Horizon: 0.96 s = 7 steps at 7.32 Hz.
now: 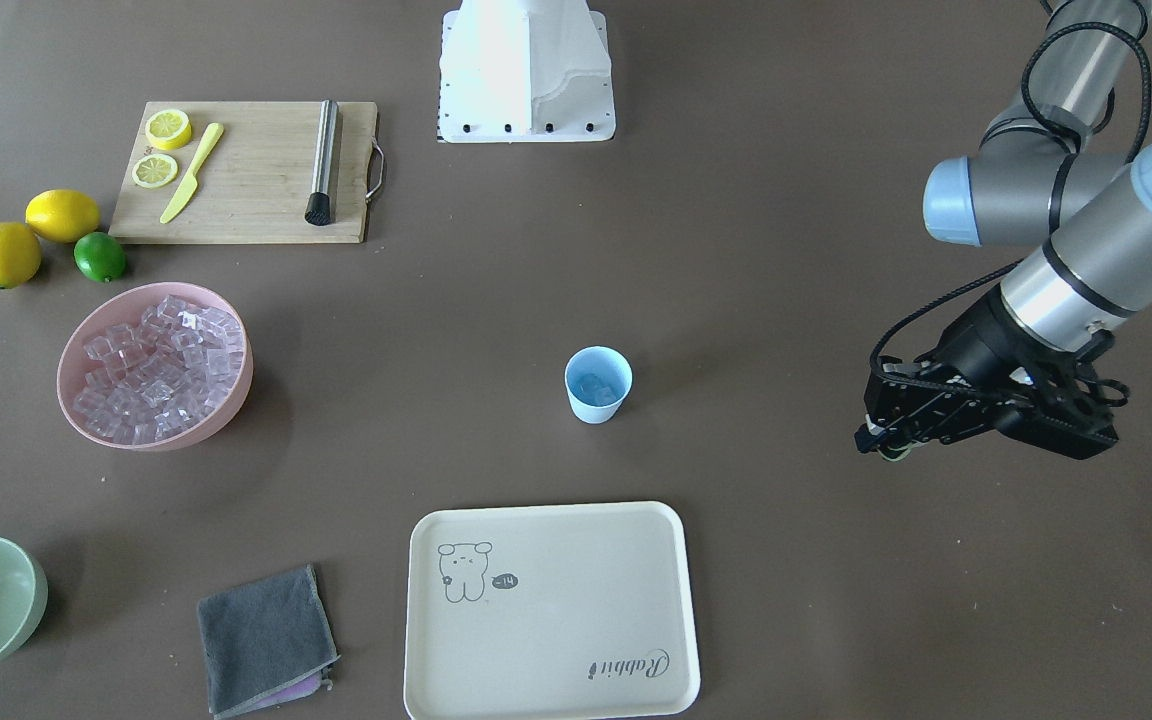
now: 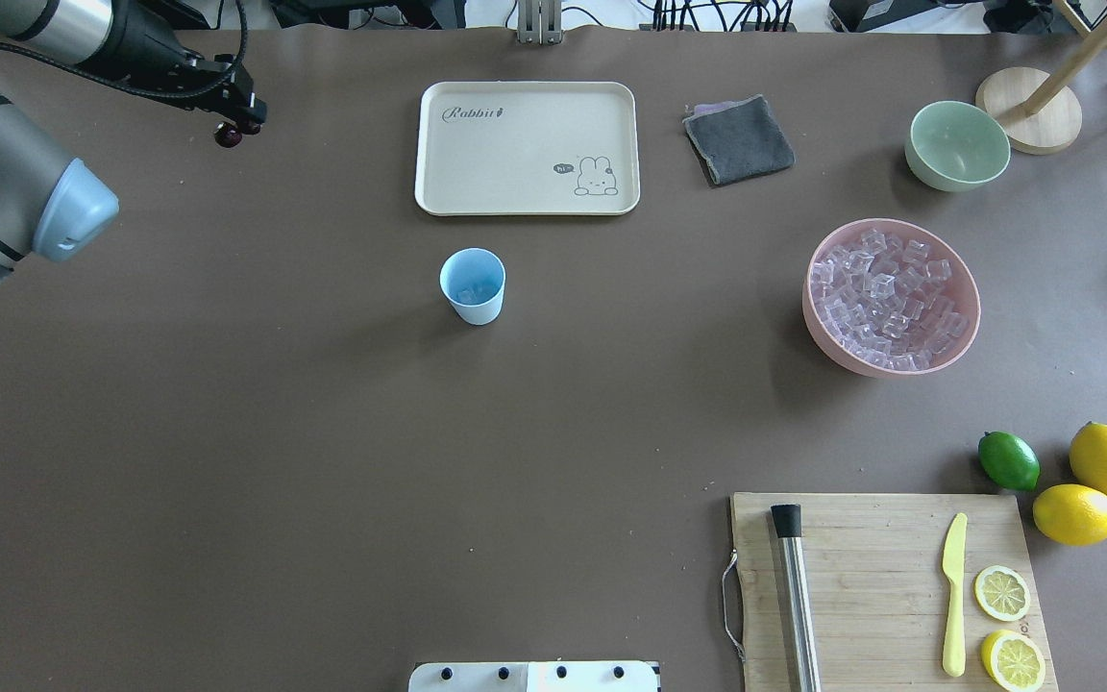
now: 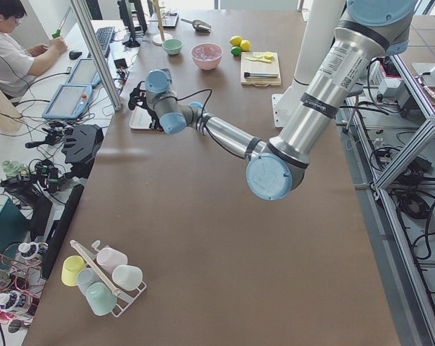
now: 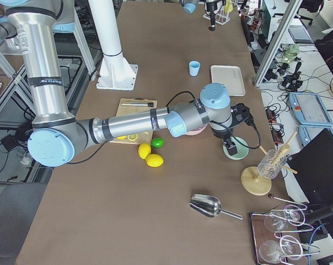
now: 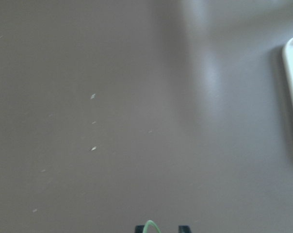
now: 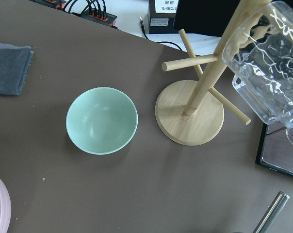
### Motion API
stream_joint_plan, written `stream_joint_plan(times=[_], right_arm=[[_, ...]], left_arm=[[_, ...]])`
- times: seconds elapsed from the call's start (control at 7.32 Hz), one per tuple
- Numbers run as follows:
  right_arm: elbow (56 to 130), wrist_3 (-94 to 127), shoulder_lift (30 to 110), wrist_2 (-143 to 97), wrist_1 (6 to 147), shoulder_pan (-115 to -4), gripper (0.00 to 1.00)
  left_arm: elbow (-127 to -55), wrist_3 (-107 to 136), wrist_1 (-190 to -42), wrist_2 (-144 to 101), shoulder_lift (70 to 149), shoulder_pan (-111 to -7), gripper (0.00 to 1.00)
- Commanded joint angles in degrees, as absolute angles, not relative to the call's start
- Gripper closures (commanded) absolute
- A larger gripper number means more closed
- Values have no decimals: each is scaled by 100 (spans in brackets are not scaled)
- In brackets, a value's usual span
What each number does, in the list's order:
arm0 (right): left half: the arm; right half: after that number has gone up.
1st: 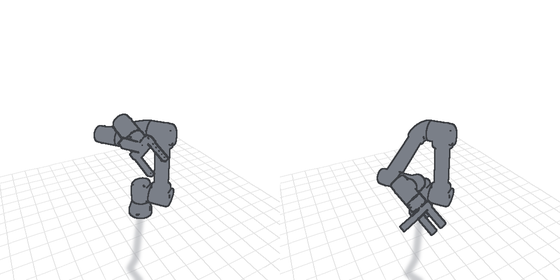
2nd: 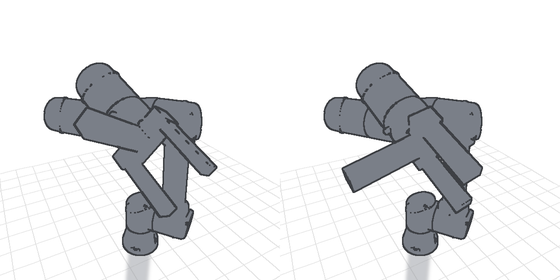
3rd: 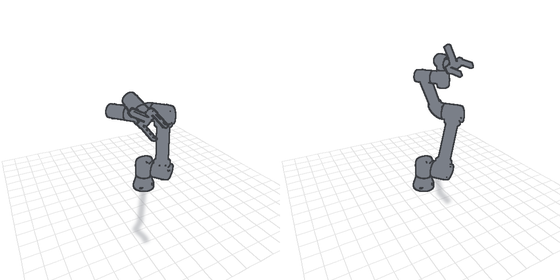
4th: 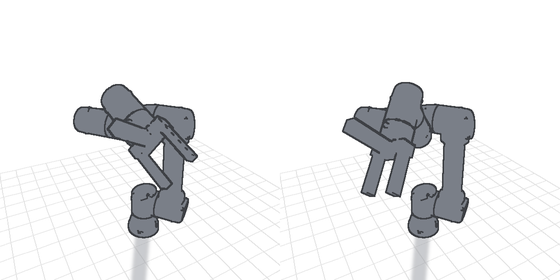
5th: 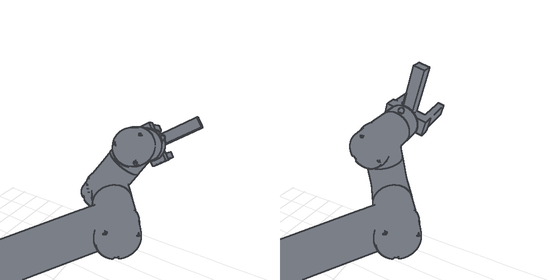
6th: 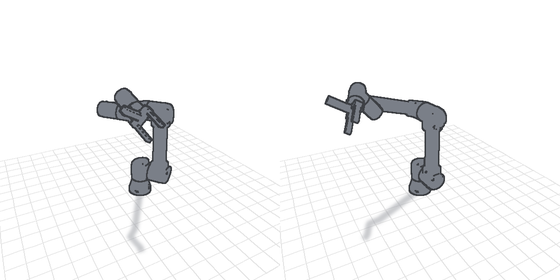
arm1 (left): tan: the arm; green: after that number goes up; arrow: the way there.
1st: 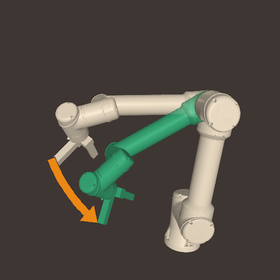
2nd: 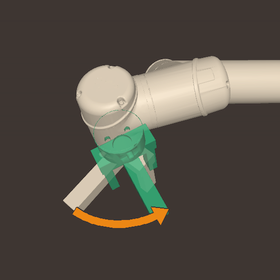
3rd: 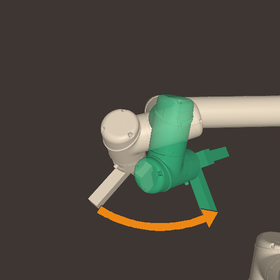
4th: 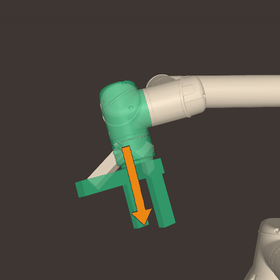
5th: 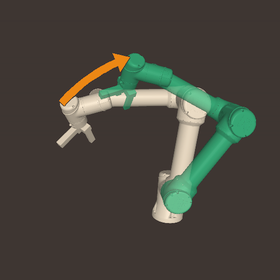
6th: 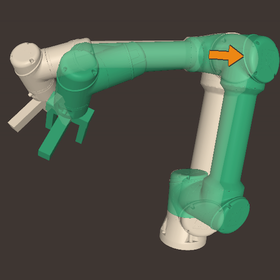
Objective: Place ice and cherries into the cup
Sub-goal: 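Lift the cherries with the left gripper and carry them to the blue cup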
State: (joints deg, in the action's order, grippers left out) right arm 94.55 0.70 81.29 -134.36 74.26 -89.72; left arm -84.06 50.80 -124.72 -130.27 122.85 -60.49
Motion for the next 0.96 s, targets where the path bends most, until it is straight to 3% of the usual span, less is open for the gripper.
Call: stream_joint_plan(times=[0.0, 0.82], right_arm=[[9413, 70, 8130, -13351, 7514, -8974, 0], [9220, 88, 8033, -13157, 7524, -8930, 0]], left_arm=[[-8218, 5124, -12524, -12859, 12944, -5575, 100], [-8130, 5194, -12551, -11446, 13342, -4063, 100]])
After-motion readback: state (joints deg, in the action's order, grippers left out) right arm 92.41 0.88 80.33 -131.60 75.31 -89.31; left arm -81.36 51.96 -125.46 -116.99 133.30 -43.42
